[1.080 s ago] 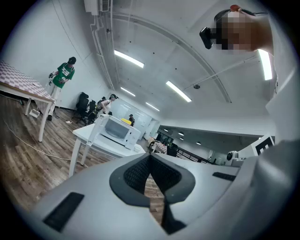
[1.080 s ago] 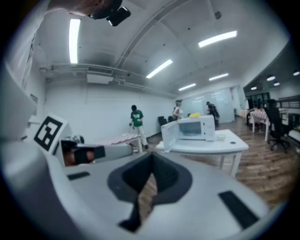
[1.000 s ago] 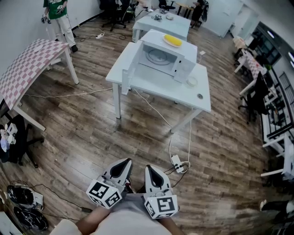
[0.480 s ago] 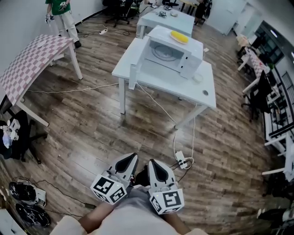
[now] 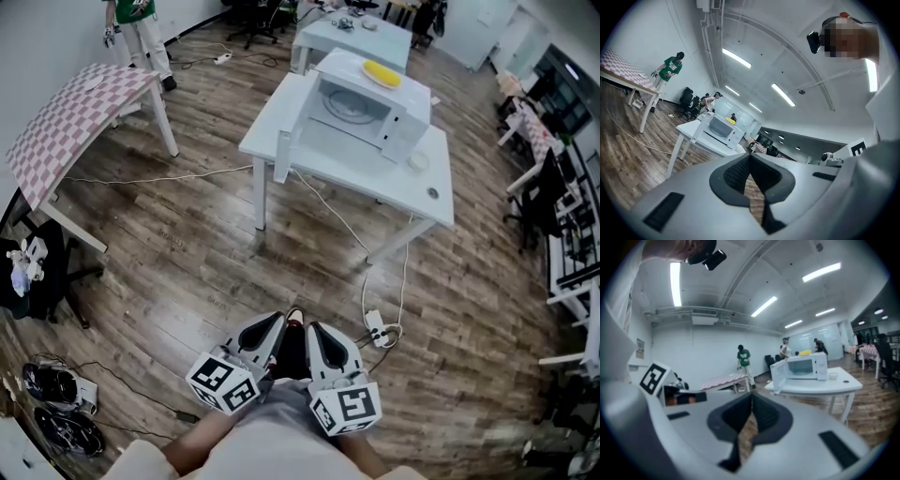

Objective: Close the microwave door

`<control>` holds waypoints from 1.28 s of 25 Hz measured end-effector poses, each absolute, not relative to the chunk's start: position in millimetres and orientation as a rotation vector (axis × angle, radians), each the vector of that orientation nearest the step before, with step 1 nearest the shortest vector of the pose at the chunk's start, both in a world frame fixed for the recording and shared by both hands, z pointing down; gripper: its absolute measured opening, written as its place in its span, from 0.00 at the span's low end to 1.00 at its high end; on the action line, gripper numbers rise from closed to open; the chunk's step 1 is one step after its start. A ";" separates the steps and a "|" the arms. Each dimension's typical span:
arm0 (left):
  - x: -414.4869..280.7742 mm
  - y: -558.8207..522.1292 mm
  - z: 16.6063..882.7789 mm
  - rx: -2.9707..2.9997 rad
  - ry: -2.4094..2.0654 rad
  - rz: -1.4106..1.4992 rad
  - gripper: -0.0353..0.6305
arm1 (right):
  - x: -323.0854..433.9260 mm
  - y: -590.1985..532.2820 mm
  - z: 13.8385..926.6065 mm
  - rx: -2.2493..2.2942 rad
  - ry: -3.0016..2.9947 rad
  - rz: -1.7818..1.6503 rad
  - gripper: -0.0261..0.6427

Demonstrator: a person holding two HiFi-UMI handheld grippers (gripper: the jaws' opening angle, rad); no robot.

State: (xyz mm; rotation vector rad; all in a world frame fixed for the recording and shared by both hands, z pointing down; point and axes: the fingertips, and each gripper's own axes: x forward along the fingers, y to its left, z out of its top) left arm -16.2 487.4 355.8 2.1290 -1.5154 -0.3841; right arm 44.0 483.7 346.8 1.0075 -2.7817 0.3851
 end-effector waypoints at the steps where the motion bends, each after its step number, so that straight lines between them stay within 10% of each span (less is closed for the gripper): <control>1: -17.3 484.8 355.3 2.122 -1.514 -0.388 0.08 | 41.9 480.7 345.8 1.000 -2.787 0.389 0.07; 32: -42.2 329.2 380.9 1.974 -1.498 -0.363 0.08 | 11.5 313.4 369.8 0.896 -2.748 0.517 0.07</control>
